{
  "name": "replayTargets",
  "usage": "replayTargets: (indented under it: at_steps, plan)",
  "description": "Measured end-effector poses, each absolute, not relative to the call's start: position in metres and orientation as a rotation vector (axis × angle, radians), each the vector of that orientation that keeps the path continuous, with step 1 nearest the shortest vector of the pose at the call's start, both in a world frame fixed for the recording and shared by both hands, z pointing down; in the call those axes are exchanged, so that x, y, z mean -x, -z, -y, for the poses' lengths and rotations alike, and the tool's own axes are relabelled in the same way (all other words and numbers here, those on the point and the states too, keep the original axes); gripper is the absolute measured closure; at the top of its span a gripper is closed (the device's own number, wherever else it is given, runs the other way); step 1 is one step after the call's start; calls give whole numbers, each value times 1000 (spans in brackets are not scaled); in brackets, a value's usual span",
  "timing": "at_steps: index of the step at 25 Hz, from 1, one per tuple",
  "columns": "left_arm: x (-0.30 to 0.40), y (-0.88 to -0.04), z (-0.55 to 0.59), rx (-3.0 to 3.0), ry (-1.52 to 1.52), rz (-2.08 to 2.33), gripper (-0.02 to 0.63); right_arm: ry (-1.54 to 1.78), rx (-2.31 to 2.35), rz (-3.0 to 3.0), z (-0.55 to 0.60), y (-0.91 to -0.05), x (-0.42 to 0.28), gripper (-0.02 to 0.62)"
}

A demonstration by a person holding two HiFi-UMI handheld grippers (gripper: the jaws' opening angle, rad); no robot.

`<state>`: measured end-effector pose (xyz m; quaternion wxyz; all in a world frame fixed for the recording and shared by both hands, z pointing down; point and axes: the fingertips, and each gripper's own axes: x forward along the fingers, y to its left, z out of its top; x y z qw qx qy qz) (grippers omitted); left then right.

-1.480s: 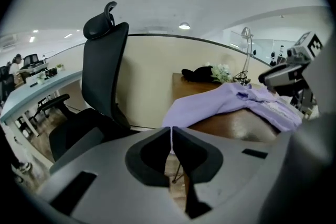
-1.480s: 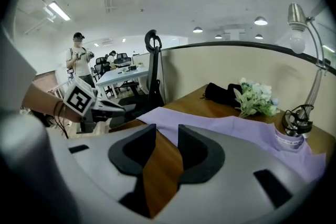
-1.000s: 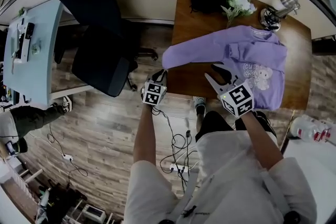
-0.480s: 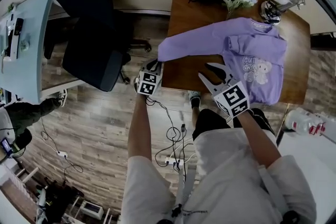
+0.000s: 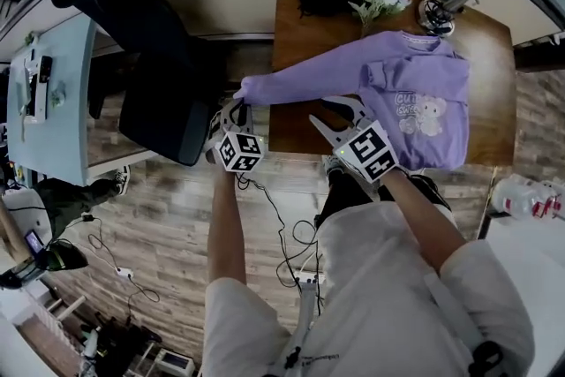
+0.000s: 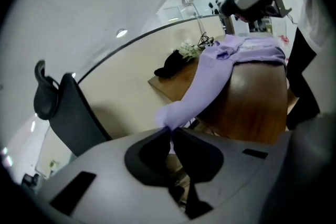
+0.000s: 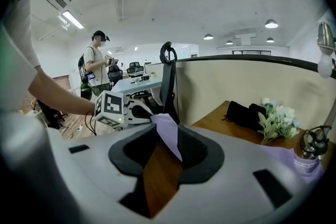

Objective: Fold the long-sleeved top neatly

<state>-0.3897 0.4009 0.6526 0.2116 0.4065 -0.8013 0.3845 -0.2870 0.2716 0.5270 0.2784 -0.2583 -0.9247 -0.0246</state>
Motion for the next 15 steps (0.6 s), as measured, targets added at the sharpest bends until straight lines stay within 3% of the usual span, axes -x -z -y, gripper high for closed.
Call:
replayTargets:
  at_steps: [6,15]
  plan:
    - [386,-573,-358,-1169,-1508,2226,569,112,758,2526,-267,-500,310,469]
    - [352,-499,-281,-1293,-1693,2233,569,523,868,2518,-276,-486,305,457]
